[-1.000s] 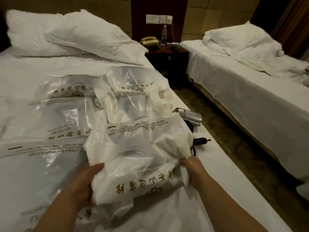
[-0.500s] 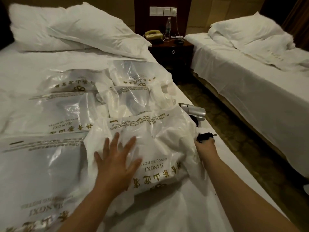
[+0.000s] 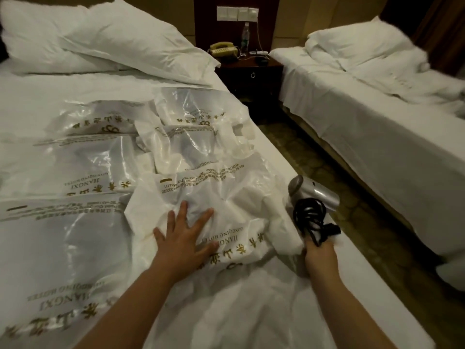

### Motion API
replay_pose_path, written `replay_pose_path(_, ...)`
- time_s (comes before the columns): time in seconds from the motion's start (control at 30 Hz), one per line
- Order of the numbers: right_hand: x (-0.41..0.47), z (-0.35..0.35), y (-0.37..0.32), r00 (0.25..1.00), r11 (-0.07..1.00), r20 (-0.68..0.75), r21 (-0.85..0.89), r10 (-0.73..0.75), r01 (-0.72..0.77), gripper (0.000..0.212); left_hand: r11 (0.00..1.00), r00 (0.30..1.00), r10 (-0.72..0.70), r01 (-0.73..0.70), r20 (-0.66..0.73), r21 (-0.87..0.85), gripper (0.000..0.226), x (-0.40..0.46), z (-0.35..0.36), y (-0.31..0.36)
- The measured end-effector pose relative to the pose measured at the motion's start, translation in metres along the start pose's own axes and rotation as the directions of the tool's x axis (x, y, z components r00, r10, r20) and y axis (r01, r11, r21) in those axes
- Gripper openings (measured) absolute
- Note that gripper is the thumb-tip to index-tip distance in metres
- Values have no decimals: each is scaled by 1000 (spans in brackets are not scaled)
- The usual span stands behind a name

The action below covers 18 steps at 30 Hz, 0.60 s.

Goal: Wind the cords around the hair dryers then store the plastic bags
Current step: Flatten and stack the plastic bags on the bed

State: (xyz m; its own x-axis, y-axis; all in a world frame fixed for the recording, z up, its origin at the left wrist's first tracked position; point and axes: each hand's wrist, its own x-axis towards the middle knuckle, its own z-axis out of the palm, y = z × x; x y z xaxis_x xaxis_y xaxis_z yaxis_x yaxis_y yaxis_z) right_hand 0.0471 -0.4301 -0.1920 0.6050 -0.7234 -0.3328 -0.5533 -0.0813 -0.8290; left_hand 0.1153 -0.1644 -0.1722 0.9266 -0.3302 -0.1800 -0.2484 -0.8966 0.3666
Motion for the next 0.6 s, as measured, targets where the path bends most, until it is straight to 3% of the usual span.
replay_pose_path(0.13, -61, -25, 38, 993, 997, -106, 70, 48, -41, 42, 1000, 1000, -26, 25, 15, 13, 73, -3, -7, 6)
replay_pose_path(0.23, -108, -27, 55, 991, 988, -127, 148, 48, -29, 66, 1000, 1000, -18, 18, -23, -10, 77, -26, -5, 14)
replay_pose_path(0.33, -161, -25, 65, 988, 974, -104, 209, 114, -91, 52, 994, 990, 36, -50, -139, -102, 83, -74, -1, 12)
replay_pose_path(0.43, -205, -8, 74, 996, 973, -65, 226, 55, -39, 51, 974, 972, 58, -106, -228, -202, 79, -124, -6, -8)
replay_pose_path(0.6, -265, 35, 67, 998, 988, -48, 153, 30, -22, 56, 971, 944, -61, -19, -324, -239, 71, -195, -25, -73)
